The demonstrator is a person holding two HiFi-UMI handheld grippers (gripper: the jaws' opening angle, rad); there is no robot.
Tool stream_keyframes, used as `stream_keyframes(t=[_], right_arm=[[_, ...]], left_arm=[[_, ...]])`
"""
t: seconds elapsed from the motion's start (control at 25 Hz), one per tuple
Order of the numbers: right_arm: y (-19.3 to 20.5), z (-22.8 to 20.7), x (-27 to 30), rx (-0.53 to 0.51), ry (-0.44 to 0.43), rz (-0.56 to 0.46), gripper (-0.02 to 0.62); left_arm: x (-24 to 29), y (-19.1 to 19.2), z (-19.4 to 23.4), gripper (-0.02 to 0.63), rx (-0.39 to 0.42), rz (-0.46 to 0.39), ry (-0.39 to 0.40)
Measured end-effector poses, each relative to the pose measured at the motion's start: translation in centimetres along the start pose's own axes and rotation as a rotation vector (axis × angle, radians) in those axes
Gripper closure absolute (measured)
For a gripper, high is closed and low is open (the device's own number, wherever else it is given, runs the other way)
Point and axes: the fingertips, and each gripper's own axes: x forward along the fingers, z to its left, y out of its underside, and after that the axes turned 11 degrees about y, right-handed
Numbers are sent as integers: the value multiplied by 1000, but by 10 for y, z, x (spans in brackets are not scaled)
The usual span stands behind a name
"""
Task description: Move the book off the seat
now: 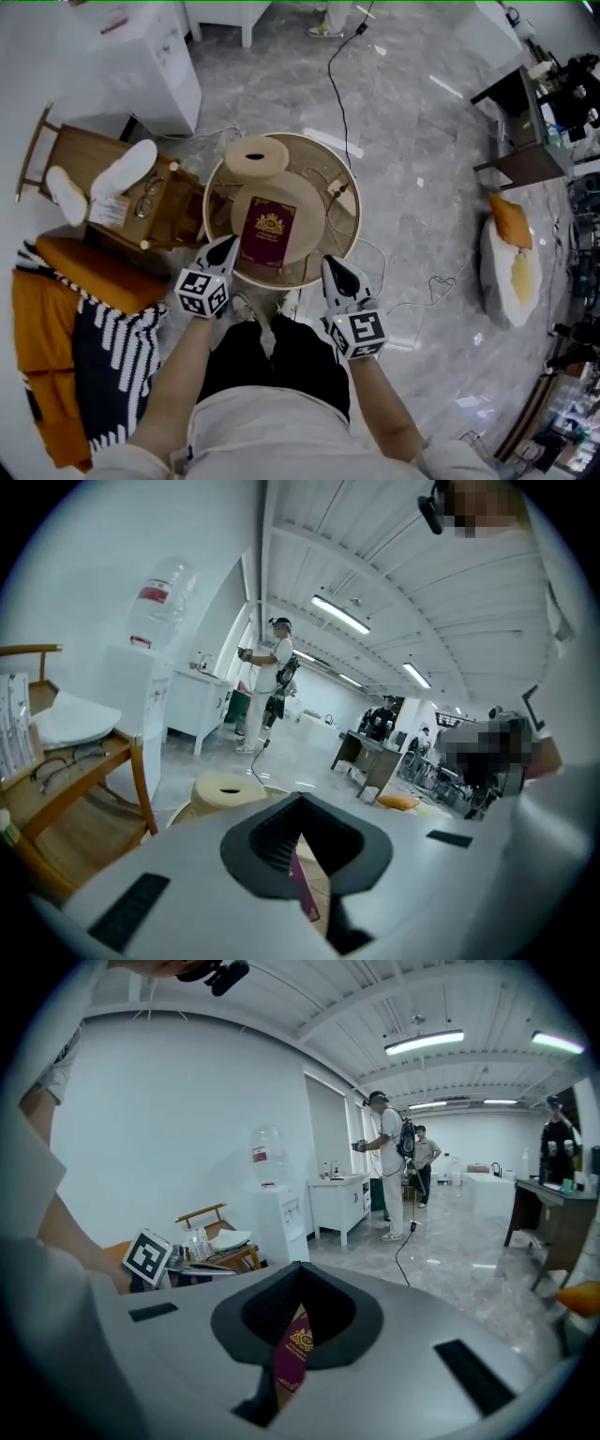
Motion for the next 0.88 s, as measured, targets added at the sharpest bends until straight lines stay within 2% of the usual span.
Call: stream_keyframes(t=[0.24, 0.48, 0.64, 0.88], right_arm=[[-29, -7, -17, -14, 41, -62, 574], [-72, -8, -24, -23, 49, -155, 574], [-102, -4, -31, -36, 30, -222, 574], [-131, -13, -47, -56, 29, -273, 574]], left_arm=[[-16, -56, -24, 589, 160, -30, 39], [-40, -121, -43, 589, 285, -116, 38], [-55, -161, -56, 589, 343, -185, 32], [-76, -196, -71, 589, 395, -259, 18]])
